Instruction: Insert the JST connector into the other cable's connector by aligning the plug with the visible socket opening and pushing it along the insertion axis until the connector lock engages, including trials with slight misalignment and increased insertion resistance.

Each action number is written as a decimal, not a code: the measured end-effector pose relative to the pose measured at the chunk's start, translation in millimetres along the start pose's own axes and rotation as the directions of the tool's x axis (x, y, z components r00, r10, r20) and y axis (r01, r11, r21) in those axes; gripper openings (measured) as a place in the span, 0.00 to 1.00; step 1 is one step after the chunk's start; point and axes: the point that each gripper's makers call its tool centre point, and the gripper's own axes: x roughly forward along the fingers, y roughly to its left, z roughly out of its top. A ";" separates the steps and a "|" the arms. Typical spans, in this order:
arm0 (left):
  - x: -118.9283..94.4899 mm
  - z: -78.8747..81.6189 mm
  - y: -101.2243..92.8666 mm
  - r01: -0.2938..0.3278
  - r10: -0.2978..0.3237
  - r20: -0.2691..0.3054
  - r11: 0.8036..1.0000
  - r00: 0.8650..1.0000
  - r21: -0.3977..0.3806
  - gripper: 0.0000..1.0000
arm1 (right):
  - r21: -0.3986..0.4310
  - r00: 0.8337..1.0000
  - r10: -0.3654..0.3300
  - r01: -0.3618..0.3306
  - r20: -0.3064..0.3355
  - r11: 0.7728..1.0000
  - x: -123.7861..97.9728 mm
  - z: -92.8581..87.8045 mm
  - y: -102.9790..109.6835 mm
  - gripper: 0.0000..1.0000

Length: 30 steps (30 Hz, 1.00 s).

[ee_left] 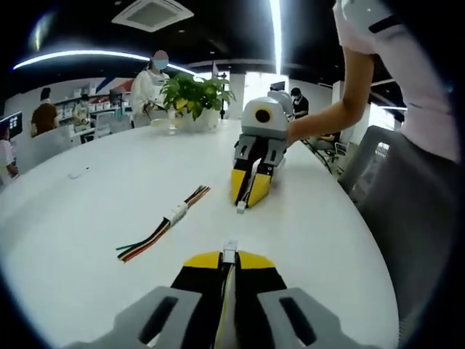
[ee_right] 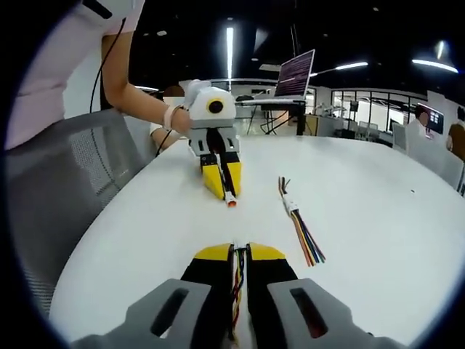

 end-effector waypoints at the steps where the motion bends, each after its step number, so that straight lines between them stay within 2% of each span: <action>1: 0.4 0.3 -0.1 0.002 -0.002 -0.003 1.000 1.000 0.002 0.00 | 0.009 1.000 0.001 -0.002 0.005 1.000 0.1 1.8 0.2 0.03; 4: 0.6 1.8 1.8 0.007 -0.007 0.006 1.000 1.000 -0.009 0.00 | 0.051 1.000 -0.001 0.001 0.002 0.999 0.1 5.3 -2.3 0.03; 7: -0.1 12.5 2.8 0.003 -0.003 0.038 1.000 0.999 -0.005 0.00 | 0.051 1.000 0.000 -0.001 0.004 0.999 -0.5 8.4 -3.1 0.03; 24: 11.1 36.5 -5.4 0.057 -0.061 0.055 0.996 0.997 0.066 0.00 | 0.021 0.999 0.034 -0.035 0.025 0.999 6.1 25.2 -1.6 0.03; 27: 13.7 32.2 -6.4 0.068 -0.071 0.031 0.994 0.997 0.089 0.00 | 0.016 0.999 0.040 -0.040 0.035 0.999 6.7 28.2 -0.3 0.03; 30: 14.8 27.4 -3.8 0.067 -0.069 0.025 0.995 0.997 0.072 0.00 | 0.009 0.999 0.045 -0.045 0.031 0.999 7.5 28.4 0.9 0.03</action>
